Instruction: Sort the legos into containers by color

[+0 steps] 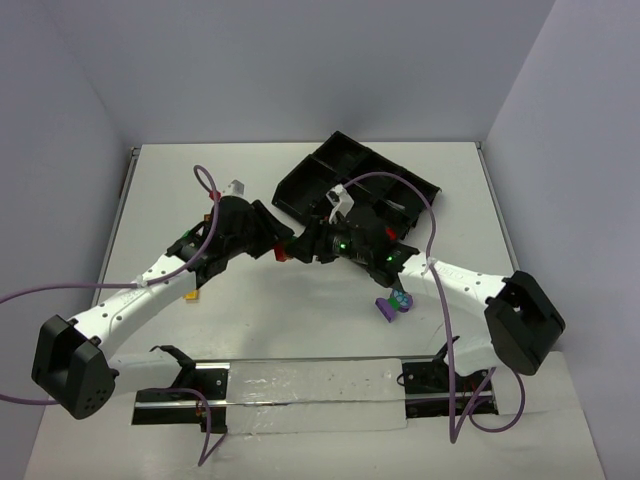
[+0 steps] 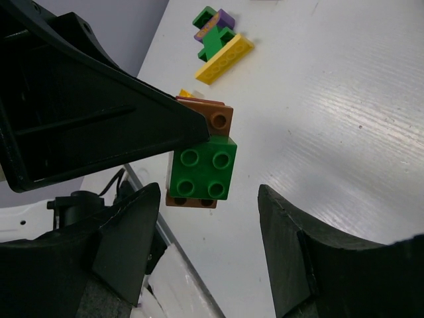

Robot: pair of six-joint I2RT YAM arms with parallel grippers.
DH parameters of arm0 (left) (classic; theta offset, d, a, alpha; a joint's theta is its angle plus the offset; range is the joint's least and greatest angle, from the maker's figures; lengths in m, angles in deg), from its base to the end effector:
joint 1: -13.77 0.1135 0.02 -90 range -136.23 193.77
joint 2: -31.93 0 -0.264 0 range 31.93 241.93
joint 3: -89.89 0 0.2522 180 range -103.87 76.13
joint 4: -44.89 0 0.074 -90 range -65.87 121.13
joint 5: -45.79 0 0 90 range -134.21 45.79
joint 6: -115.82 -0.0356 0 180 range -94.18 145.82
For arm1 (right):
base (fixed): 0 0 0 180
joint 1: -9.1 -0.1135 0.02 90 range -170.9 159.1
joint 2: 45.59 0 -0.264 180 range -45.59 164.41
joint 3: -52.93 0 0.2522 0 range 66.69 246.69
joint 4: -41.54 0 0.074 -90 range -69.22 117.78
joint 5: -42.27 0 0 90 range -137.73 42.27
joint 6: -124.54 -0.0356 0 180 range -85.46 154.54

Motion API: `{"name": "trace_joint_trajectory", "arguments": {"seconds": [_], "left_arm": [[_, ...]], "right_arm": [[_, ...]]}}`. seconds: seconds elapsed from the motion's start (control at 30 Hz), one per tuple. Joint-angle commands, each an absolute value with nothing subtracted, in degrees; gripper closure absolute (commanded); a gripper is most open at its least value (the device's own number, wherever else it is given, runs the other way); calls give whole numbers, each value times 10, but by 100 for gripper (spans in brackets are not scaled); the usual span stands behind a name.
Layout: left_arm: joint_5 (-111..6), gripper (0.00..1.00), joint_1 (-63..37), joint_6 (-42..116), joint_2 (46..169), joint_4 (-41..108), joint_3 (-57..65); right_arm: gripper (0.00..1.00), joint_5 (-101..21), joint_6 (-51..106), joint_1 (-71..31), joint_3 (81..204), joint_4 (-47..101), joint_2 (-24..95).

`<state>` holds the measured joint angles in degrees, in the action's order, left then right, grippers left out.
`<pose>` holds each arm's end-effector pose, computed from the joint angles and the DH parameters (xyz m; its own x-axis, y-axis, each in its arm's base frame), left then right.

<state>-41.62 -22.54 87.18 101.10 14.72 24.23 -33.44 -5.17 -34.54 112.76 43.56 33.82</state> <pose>0.2177 -0.1580 0.2840 -0.7068 -0.5687 -0.4208 -0.1232 0.6847 -0.7183 0.2201 0.2221 0.2558 -0.7041 0.1841 -0.6859 -0.5060 0.5476 0.6664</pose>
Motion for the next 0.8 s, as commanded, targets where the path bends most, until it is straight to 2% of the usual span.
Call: {"name": "trace_joint_trajectory", "arguments": {"seconds": [0.0,0.13,0.3,0.47,0.57,0.6,0.63,0.7,0.73,0.77], "left_arm": [[-430,75,-222,874,1000,171,232],[-425,74,-222,876,988,176,243],[-430,74,-221,871,988,179,249],[-436,73,-220,866,991,181,259],[-437,69,-220,863,985,190,267],[-437,65,-220,863,983,191,269],[-437,53,-220,862,983,192,269],[-438,11,-220,856,982,193,268],[-438,2,-220,852,981,193,266],[-438,1,-219,846,982,193,262]], "right_arm": [[32,-319,-63,-348,1149,492,345],[34,-321,-61,-348,1157,492,355],[51,-316,-75,-348,1150,513,360],[63,-336,-93,-348,1123,539,350],[71,-340,-98,-348,1117,548,348],[76,-339,-98,-348,1118,549,348],[80,-338,-99,-348,1118,550,349],[90,-341,-104,-348,1116,552,350],[91,-342,-108,-348,1115,554,351],[91,-343,-110,-348,1114,554,352]]}}
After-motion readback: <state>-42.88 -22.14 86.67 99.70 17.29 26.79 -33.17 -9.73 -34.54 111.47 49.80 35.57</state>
